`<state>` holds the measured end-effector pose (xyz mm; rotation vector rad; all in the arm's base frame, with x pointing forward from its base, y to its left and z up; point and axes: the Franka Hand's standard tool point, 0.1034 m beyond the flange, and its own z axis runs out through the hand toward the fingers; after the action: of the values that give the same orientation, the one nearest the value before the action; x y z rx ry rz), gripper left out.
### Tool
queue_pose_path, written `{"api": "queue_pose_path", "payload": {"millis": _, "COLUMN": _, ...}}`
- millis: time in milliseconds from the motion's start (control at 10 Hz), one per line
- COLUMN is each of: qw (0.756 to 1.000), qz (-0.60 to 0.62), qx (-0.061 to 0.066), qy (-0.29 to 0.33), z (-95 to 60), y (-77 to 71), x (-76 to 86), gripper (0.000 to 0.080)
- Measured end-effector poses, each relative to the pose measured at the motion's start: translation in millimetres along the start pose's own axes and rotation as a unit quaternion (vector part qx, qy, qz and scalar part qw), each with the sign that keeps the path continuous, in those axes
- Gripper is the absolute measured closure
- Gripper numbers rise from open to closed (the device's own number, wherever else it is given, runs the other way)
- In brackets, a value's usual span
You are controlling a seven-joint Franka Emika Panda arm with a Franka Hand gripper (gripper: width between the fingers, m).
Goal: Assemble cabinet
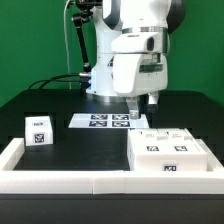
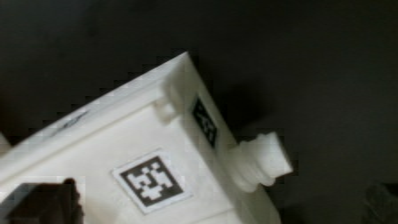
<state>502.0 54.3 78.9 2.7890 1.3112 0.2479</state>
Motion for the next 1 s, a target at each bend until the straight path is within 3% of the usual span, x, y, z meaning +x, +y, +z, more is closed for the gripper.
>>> {"api": "queue_pose_path", "payload": {"millis": 500, "qw": 0.991, "qz": 0.133, "qx": 0.015, "qy": 0.002, "z": 1.9, "y": -5.6, "x": 3.3, "gripper": 0.0002}}
{"api": "queue_pose_path", "payload": {"millis": 1000, "qw": 0.932, "qz": 0.361, "qx": 0.025, "qy": -0.022, "z": 14.0, "y": -19.9, "x": 4.2, "gripper": 0.0002}}
